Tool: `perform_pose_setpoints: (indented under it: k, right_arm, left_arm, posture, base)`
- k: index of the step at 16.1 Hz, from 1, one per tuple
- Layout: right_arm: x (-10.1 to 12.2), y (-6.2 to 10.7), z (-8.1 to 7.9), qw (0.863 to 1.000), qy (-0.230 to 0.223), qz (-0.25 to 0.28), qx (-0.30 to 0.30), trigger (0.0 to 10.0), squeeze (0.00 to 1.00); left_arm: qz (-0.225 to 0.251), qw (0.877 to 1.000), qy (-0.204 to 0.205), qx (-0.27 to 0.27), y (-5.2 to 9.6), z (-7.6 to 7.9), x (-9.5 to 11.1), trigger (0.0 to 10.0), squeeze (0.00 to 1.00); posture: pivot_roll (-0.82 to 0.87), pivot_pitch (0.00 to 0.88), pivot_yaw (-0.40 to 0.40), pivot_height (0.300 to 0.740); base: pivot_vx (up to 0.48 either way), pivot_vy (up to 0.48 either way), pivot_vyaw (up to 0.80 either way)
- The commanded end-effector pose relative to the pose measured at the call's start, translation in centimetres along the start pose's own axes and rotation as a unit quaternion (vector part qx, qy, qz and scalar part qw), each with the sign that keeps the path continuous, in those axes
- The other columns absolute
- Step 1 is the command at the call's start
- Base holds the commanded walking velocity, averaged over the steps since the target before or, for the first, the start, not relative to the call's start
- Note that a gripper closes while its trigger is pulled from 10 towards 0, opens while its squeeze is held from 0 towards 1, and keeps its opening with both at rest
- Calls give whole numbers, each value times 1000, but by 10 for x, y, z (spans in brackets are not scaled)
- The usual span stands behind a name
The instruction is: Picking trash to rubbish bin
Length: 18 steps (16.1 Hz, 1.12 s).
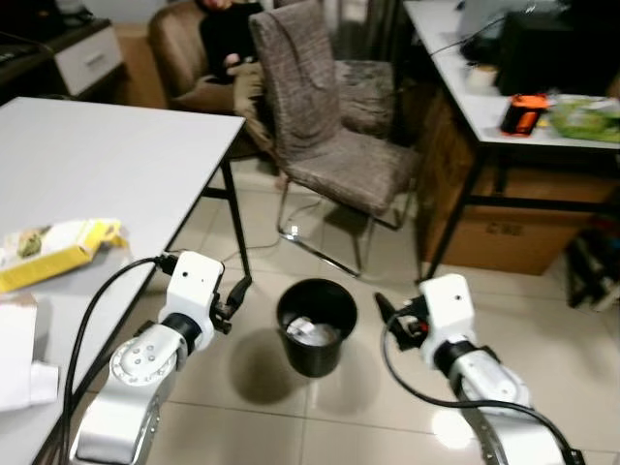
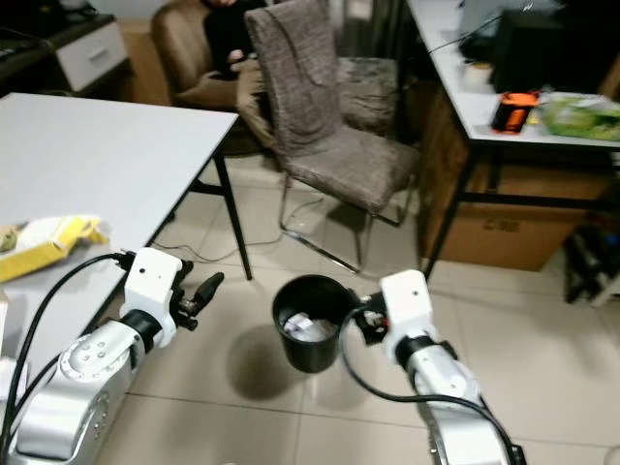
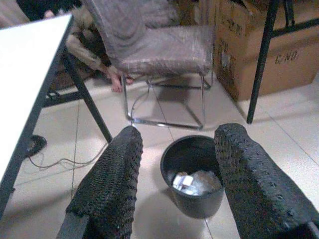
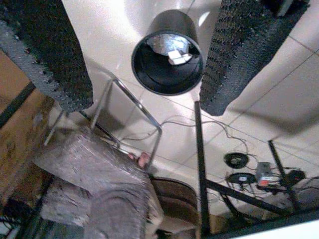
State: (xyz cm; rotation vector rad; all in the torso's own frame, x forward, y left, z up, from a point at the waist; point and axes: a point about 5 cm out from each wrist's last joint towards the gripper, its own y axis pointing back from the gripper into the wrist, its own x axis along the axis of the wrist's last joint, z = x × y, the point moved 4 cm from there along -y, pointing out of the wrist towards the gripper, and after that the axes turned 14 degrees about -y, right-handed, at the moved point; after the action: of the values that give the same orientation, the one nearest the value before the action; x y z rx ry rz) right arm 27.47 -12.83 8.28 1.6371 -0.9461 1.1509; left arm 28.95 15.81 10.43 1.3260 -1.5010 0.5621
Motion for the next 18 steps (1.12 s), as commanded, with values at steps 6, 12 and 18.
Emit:
perform_pose_setpoints:
  k: [6,12,18]
  right_arm:
    - [11,-4,7,1000,15,13,-6,10000,0]
    - [9,-8,8,999,27,13,-31,10000,0]
    - [11,-9,10,999,29,26,-36,10000,0]
  left_arm:
    - [3,1000,9,4,-2,0,2,10000,0]
    - [0,1000,9,12,0,-4,-1,10000,0]
    - [-3,1000,10,11,1,-2,-2,10000,0]
  posture:
    - [-55,0,15,740]
    - [-52,0,9,740]
    - [-42,0,7,740]
  base:
    - [-241,0,0]
    - [-242,0,0]
    - [-244,0,0]
